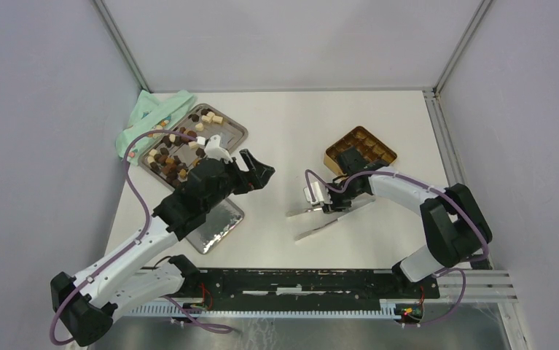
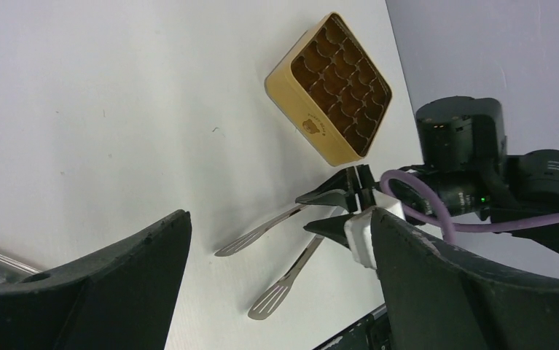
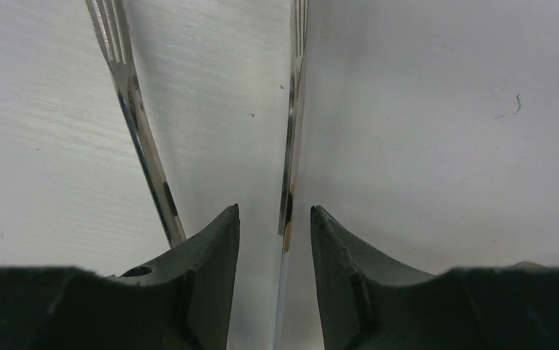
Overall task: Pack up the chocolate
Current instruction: Pick up the clamp from the center of the board.
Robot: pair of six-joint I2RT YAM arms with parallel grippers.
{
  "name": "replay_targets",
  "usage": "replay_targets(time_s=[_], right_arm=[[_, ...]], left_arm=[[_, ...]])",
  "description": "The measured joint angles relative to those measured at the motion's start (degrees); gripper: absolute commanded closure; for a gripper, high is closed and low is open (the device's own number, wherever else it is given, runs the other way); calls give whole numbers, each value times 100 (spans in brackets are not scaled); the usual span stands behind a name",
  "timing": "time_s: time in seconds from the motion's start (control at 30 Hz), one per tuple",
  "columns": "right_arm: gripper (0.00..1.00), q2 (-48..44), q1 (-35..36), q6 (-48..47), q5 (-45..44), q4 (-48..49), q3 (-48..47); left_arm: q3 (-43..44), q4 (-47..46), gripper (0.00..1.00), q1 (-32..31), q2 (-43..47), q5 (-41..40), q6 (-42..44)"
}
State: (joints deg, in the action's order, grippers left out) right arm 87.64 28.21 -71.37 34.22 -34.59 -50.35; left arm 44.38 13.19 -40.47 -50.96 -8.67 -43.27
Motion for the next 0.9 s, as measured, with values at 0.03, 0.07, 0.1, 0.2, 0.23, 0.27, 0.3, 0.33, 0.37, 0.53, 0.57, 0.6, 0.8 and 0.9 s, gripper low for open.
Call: replay_targets(time_s=[0.03, 0.07, 0.1, 0.2, 0.23, 0.27, 0.3, 0.33, 0.37, 0.53, 0.57, 0.6, 0.8, 0.9], right_arm=[[55, 81, 42, 74, -85, 103, 13], [56, 142, 72, 127, -146, 175, 28], [57, 205, 107, 188, -236, 260, 61], [63, 278, 168, 295, -415, 391, 114], [65, 295, 190, 321, -481, 435, 125], [68, 310, 214, 343, -520, 466, 136], [71, 323, 232, 365, -584, 503, 142], [73, 341, 251, 376, -632, 538, 146], [76, 363, 275, 398, -678, 568, 149], [100, 404, 352, 529, -765, 719, 153], [100, 404, 356, 595, -758, 728, 153], [100, 404, 356, 629, -756, 732, 151], [100, 293, 177, 1416, -264, 269, -221], [100, 9, -164, 2243, 455, 61, -787]], left_arm=[[-15, -2, 4, 0, 44, 0, 2], [-24, -7, 4, 0, 87, 2, 4], [-26, -15, 4, 0, 127, 7, 11], [-26, -96, 4, 0, 225, 24, 96], [-26, -122, 4, 0, 245, 24, 116], [-26, -149, 3, 0, 269, 24, 140], [-33, -186, 3, 0, 295, 26, 179], [-57, -240, 2, 0, 321, 26, 221], [-96, -308, 1, 0, 358, 31, 271], [-328, -579, 0, 0, 568, 256, 426], [-330, -612, 0, 0, 575, 341, 452], [-330, -649, 0, 0, 575, 433, 487], [-308, -922, 0, 0, 645, 1154, 632], [-219, -1252, 0, 0, 726, 1523, 647]])
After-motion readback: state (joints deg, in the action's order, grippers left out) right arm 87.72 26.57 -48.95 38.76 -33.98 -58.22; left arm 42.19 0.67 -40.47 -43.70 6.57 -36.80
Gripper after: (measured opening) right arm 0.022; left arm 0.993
